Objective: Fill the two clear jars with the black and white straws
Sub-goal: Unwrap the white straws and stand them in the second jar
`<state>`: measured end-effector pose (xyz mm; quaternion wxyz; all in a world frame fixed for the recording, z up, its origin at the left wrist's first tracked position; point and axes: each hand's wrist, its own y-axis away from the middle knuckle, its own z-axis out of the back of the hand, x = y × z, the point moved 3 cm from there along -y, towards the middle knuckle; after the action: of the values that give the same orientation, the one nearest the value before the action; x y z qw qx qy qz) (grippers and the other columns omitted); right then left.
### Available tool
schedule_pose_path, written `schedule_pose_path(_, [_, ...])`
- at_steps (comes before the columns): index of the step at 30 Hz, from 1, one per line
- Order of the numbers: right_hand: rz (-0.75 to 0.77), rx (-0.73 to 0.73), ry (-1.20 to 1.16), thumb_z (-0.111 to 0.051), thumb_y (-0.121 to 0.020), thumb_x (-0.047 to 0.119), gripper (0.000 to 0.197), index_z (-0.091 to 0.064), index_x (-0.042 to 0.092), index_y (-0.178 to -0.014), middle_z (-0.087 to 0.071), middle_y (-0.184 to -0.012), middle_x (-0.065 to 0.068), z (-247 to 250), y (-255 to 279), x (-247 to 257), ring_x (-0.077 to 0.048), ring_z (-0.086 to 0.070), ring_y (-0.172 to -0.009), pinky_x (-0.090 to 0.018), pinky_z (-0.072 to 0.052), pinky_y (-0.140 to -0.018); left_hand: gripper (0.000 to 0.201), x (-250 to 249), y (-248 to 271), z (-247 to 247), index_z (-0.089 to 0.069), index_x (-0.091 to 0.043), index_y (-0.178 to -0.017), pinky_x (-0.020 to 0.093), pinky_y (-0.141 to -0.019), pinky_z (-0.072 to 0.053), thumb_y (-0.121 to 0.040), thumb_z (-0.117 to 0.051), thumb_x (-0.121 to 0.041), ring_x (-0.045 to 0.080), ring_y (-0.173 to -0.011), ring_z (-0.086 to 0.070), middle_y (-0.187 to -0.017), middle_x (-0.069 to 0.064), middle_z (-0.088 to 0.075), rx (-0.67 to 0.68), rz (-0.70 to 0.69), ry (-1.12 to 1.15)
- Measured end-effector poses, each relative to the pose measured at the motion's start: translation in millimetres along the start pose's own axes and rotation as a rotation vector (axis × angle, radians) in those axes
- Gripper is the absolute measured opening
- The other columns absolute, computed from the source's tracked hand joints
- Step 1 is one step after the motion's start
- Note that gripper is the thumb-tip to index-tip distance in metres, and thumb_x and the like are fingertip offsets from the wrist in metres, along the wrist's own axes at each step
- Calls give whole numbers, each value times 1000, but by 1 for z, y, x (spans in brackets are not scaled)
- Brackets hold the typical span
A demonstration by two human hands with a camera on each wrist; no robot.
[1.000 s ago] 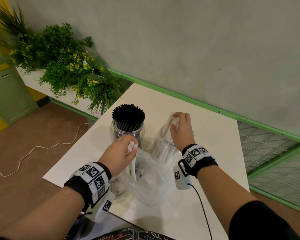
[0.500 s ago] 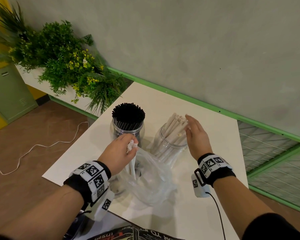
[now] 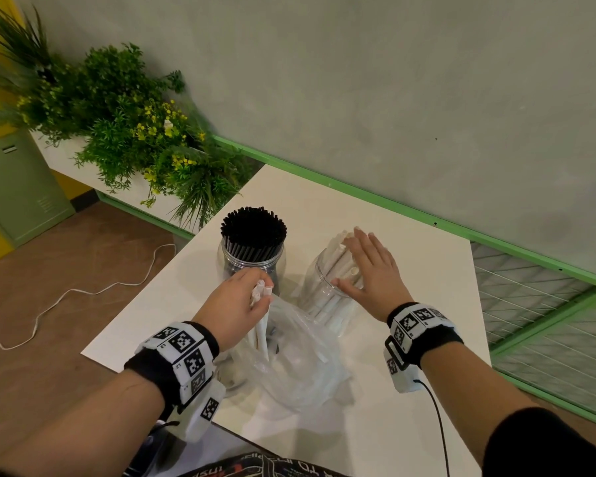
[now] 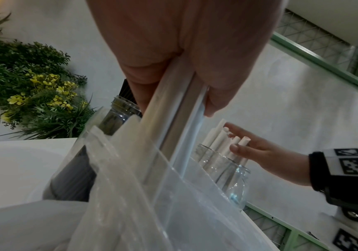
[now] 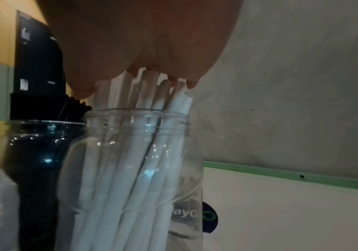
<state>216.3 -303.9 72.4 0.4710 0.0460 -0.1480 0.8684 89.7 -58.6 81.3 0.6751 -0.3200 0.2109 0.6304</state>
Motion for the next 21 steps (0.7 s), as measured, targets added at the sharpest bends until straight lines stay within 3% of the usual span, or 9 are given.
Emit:
schedule_pose_path(3, [-32,-54,54,-36,-81,74,88,-4,32,-152,4,-161,7,7,-15,0,-19,3,-148,-44,-10,-119,7,2,0,0,-50,-26,-96,26,-71,-40,-92,-55,-22,6,-83,-51,-93,-16,-49,6,2,0])
schedule_pose_path(6, [-70,5,56,-41,-76,78,96,1,34,-151,3,-161,7,8,-28,-6,-20,0,-148,-44,-12,-118,9,3,0,0,-49,-29,-95,26,-70,-41,-92,-55,-23,4,-81,-51,-92,-18,-48,6,3,3])
schedule_pose_path(9, [-36,36,-4,-45,-73,77,88,-21,38,-148,-22,-156,5,3,-34,-1,-24,-19,-142,-44,-30,-112,10,2,0,0,-49,-28,-96,27,-70,-40,-92,-55,-23,6,-81,-50,-95,-14,-49,12,7,-6])
schedule_pose_path(12, [-47,-73,9,-56,-78,67,63,-53,31,-129,-54,-125,4,1,-34,5,-23,-43,-116,-39,-48,-90,9,2,-1,0,-50,-27,-98,27,-70,-40,-91,-55,-23,7,-81,-50,-96,-13,-49,14,8,-7])
schedule_pose_path(17, [2,-305,28,-63,-76,59,47,-69,18,-99,-60,-92,2,10,-41,6,-23,-50,-90,-33,-49,-69,9,3,-1,0,-50,-27,-97,25,-71,-42,-91,-56,-23,5,-82,-51,-96,-14,-49,14,10,0])
schedule_pose_path(19, [33,-375,29,-60,-76,61,48,-71,17,-90,-59,-85,1,17,-48,7,-24,-49,-85,-32,-47,-67,8,3,-1,1,-51,-25,-98,17,-67,-38,-92,-55,-23,2,-80,-50,-95,-15,-49,4,3,-6])
schedule_pose_path(21, [8,-343,78,-61,-75,62,47,-71,18,-91,-58,-89,-1,19,-51,7,-27,-49,-88,-38,-47,-72,8,3,0,1,-52,-24,-99,13,-65,-35,-92,-55,-23,1,-79,-49,-95,-16,-48,1,4,-10])
